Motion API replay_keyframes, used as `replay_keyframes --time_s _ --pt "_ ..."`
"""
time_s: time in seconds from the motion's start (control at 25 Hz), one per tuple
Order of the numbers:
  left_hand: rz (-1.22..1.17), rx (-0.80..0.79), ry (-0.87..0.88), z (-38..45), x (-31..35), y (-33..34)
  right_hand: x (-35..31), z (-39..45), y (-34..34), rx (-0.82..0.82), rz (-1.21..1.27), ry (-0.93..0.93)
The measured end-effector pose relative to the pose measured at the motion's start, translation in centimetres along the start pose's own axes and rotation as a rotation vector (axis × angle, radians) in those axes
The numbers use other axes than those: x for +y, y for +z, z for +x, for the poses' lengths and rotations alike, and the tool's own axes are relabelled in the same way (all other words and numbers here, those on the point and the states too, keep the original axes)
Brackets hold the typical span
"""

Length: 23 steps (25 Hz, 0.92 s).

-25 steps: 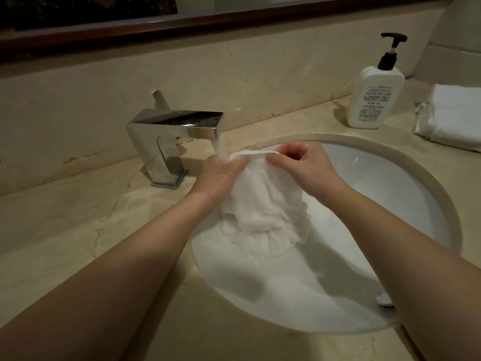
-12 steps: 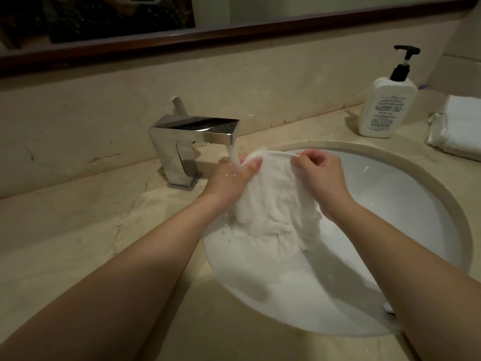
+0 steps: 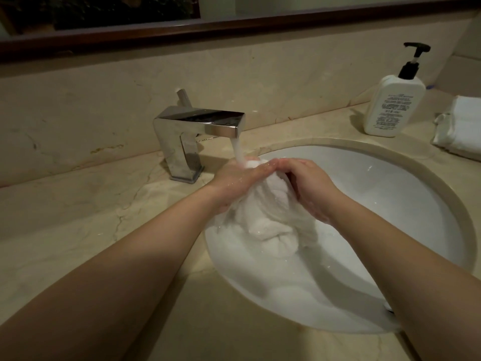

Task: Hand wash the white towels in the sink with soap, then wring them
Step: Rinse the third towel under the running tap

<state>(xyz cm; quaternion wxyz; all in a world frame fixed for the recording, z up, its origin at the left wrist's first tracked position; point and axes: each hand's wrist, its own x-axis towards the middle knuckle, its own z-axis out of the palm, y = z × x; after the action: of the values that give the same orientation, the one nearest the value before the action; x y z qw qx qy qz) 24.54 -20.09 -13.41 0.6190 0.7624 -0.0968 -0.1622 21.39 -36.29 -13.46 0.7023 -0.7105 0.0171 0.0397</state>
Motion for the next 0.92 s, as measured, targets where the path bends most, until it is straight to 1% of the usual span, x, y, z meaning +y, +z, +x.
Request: replay_keyframes --time_s 0.04,0.12,0.2,0.24,0.28,0.32,0.36,0.44,0.48,0.52,0.56,0.64,0.68,0.72,0.8,0.84,0.88,0.92 --pt "-0.018 0.055 -0.024 0.1 -0.1 -0.1 0.1 0.1 -0.1 0.014 -0.078 -0.015" --pt "-0.025 0.213 -0.047 0.5 -0.1 -0.1 -0.1 0.0 -0.6 0.041 -0.335 -0.046" --pt "-0.004 0.327 -0.038 0.8 0.0 0.0 0.1 0.0 -1.5 0.027 -0.584 0.003" --pt "0.02 0.367 -0.056 0.9 0.0 -0.1 0.2 0.0 -2.0 0.018 -0.634 0.037" --pt "0.041 0.388 -0.072 0.8 0.1 -0.2 0.4 0.1 -2.5 0.012 -0.619 0.056" --pt "0.061 0.382 -0.078 0.7 0.2 -0.2 0.4 0.0 -2.9 0.022 -0.55 0.053" --pt "0.066 0.33 -0.067 0.4 0.4 -0.1 0.3 -0.1 -3.0 0.041 -0.442 0.035" --pt "0.016 0.175 -0.065 -0.1 0.4 -0.1 -0.4 -0.5 -2.3 0.042 -0.194 0.031" --pt "-0.023 0.084 -0.082 -0.3 0.4 -0.2 -0.7 -0.6 -1.9 0.024 -0.117 0.049" --pt "-0.022 -0.001 -0.1 -0.5 0.5 -0.3 -0.8 -0.6 -1.5 0.008 -0.077 0.063" --pt "0.031 -0.08 -0.103 -0.7 0.5 -0.5 -0.9 -0.4 -1.1 0.002 -0.046 0.075" --pt "0.073 -0.148 -0.09 -0.5 0.3 -0.6 -0.7 -0.2 -0.5 0.015 -0.01 0.095" --pt "0.033 -0.133 -0.082 -0.6 0.3 -0.5 -0.5 0.0 -0.4 0.036 -0.039 0.083" --pt "-0.003 -0.075 -0.073 -0.5 0.2 -0.4 -0.4 0.1 -0.6 0.063 -0.137 0.055" --pt "-0.057 0.054 -0.058 -0.1 0.1 -0.2 -0.2 0.0 -1.4 0.11 -0.449 0.003" --pt "-0.085 0.099 -0.064 0.1 0.0 -0.2 0.0 0.1 -1.9 0.135 -0.559 0.002" --pt "-0.105 0.128 -0.077 0.2 0.0 -0.3 0.1 0.2 -2.3 0.155 -0.597 0.02" --pt "-0.121 0.149 -0.1 0.1 0.1 -0.3 0.1 0.3 -2.6 0.16 -0.558 0.036"
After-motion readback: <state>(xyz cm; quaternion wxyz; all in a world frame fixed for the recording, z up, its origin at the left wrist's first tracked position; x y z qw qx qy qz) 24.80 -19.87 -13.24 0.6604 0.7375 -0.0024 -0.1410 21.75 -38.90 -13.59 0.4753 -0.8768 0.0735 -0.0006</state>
